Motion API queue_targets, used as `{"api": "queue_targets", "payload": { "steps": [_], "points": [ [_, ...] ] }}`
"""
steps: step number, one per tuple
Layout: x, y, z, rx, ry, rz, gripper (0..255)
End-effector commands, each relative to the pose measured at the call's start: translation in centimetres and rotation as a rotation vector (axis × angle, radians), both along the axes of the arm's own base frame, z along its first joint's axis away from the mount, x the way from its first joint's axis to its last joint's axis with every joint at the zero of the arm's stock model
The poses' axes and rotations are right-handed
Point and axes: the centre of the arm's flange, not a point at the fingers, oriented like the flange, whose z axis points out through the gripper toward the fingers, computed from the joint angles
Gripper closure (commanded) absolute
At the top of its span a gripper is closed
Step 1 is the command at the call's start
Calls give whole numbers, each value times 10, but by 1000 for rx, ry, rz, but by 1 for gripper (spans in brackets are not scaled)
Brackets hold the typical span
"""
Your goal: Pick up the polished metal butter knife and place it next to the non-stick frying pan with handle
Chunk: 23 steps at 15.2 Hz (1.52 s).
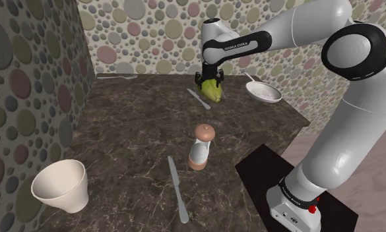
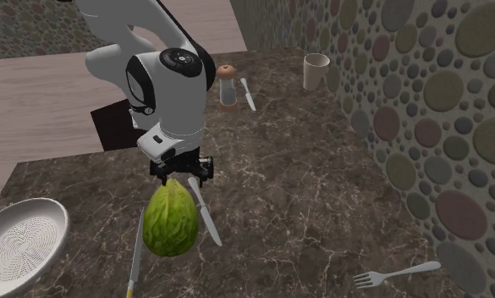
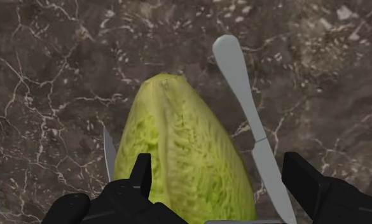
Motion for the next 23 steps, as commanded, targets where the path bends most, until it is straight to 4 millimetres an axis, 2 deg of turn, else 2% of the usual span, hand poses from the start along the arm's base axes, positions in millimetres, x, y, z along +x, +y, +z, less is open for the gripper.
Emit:
{"api": "queue_targets", "payload": {
  "steps": [1, 4, 5, 12, 14, 15, 21, 22, 23],
  "points": [
    [0, 0, 0, 0, 0, 0, 0],
    [0, 0, 0, 0, 0, 0, 0],
    [0, 0, 0, 0, 0, 0, 255],
    [2, 2, -3, 0, 0, 0, 255],
    [3, 8, 7, 2, -16, 9, 255],
    [3, 8, 7, 2, -16, 9, 0],
    [-86, 3, -38, 140, -148, 413, 0],
    [-94, 1, -43, 153, -160, 451, 0],
    [-93, 1, -48, 153, -160, 451, 0]
  ]
}}
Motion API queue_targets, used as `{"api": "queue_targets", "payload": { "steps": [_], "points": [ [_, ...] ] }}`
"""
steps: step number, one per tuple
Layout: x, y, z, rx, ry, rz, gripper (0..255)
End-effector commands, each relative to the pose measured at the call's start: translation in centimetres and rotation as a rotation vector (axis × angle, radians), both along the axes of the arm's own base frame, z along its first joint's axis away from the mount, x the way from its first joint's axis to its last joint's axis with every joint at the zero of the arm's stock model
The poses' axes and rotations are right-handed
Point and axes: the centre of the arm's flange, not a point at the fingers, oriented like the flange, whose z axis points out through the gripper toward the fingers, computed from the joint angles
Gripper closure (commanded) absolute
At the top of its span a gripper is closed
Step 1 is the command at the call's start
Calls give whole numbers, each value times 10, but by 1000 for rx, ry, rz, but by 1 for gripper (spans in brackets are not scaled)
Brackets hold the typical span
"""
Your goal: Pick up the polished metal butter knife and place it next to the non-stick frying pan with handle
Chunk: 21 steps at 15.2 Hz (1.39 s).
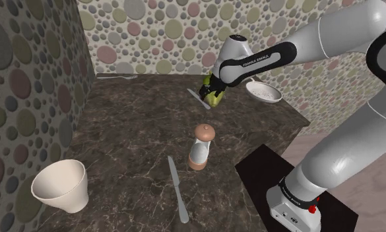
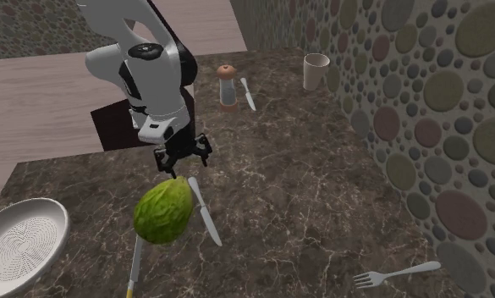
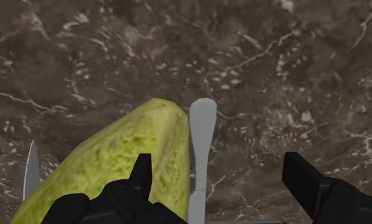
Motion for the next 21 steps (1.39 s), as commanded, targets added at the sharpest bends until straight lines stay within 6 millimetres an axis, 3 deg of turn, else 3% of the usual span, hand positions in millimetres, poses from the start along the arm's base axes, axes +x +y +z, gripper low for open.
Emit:
{"api": "queue_targets", "payload": {
  "steps": [1, 7, 14, 15, 16, 21],
  "points": [
    [-6, -6, -24, 7, 20, 22, 0],
    [0, -7, -52, 7, 20, 22, 0],
    [0, -7, -52, 7, 20, 22, 0],
    [0, -6, -55, 6, 21, 22, 255],
    [1, 0, -49, 5, 21, 22, 255],
    [8, -9, -51, 8, 21, 23, 255]
  ]
}}
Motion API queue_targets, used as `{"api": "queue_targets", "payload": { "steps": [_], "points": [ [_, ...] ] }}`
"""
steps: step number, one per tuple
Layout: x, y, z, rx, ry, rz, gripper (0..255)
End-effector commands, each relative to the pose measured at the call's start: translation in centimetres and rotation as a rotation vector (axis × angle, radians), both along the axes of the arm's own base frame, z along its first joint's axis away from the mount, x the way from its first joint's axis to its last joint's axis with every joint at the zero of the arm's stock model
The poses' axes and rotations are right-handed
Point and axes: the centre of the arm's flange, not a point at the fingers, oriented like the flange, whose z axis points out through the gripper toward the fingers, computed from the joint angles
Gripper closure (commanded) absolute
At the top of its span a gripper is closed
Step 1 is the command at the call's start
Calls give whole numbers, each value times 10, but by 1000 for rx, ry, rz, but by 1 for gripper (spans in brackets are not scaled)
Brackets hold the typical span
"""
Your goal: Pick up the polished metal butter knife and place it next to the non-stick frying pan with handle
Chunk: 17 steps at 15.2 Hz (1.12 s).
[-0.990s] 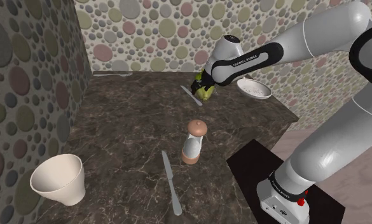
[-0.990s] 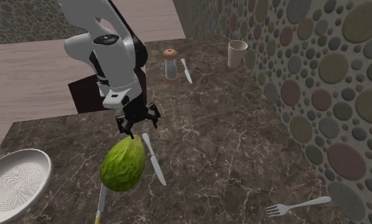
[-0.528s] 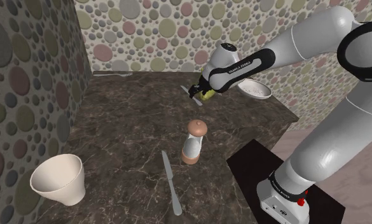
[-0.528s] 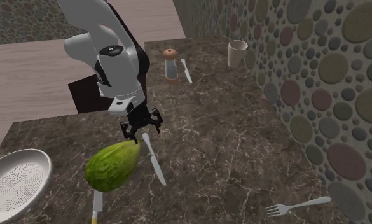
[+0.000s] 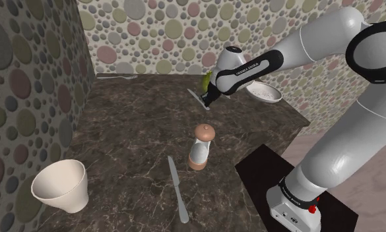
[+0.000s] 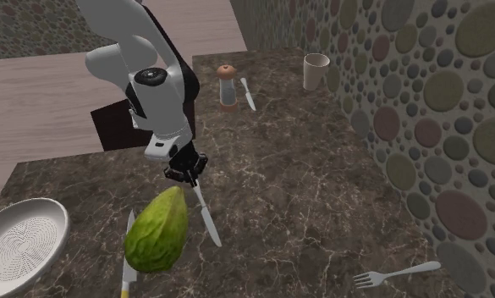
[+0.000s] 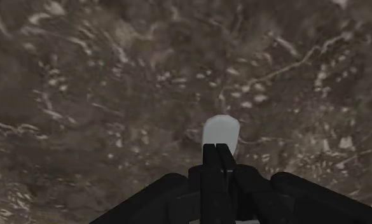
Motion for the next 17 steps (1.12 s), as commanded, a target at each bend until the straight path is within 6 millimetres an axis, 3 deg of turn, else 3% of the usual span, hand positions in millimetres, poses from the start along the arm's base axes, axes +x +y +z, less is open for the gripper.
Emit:
{"api": "queue_targets", "payload": {
  "steps": [1, 3, 4, 15, 17],
  "points": [
    [-1, -1, -3, 0, 10, -1, 255],
    [1, 0, 1, 0, -1, 0, 255],
    [1, 0, 1, 0, -1, 0, 0],
    [178, -27, 35, 46, 235, -28, 0],
    [179, -27, 30, 47, 237, -28, 0]
  ]
}}
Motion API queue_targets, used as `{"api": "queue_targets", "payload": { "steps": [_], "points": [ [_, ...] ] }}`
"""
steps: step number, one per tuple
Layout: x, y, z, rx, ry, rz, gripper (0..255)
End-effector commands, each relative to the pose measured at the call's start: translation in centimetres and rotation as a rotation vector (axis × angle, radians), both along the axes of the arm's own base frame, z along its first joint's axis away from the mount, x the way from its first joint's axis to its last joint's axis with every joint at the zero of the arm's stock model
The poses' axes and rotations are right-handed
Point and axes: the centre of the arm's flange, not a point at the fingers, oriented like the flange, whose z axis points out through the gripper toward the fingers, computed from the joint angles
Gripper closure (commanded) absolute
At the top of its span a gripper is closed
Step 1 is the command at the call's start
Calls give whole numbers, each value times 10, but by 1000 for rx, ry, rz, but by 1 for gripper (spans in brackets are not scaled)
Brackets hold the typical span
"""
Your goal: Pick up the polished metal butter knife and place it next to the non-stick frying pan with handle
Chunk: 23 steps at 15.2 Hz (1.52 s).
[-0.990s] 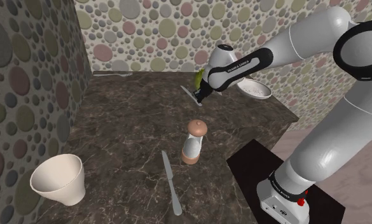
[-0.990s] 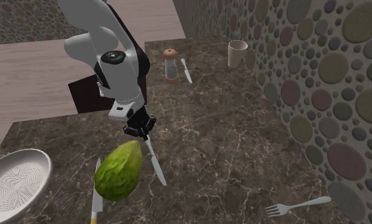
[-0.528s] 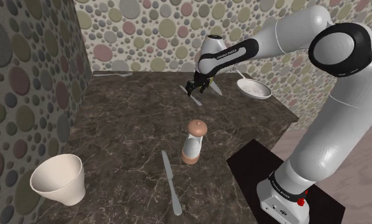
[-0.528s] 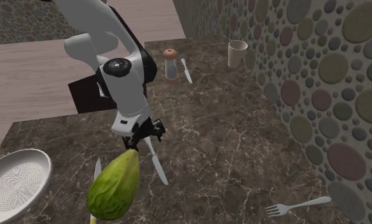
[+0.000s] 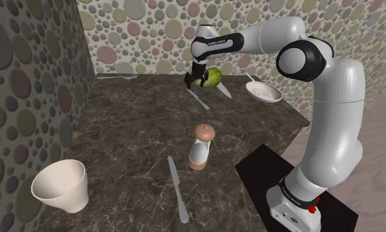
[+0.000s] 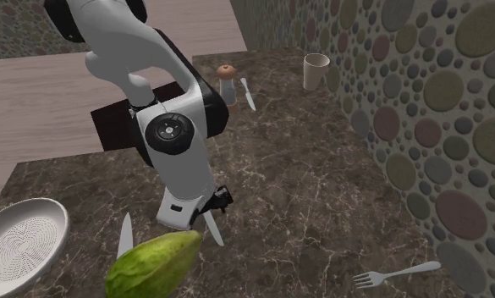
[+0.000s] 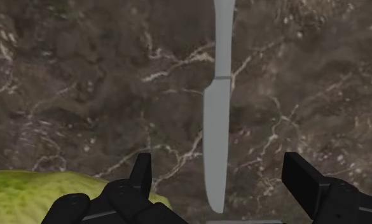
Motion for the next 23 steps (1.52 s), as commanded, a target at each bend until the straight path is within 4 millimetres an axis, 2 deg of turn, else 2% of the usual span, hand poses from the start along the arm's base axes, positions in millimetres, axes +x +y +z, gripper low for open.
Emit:
{"api": "queue_targets", "payload": {
  "steps": [1, 6, 14, 15, 23],
  "points": [
    [5, 0, -8, 1, 7, -1, 0],
    [4, 1, -37, 1, 7, -1, 0],
    [4, 1, -37, 1, 7, -1, 0],
    [5, 1, -37, 1, 7, -1, 255],
    [4, 2, -37, 1, 7, 0, 255]
  ]
}}
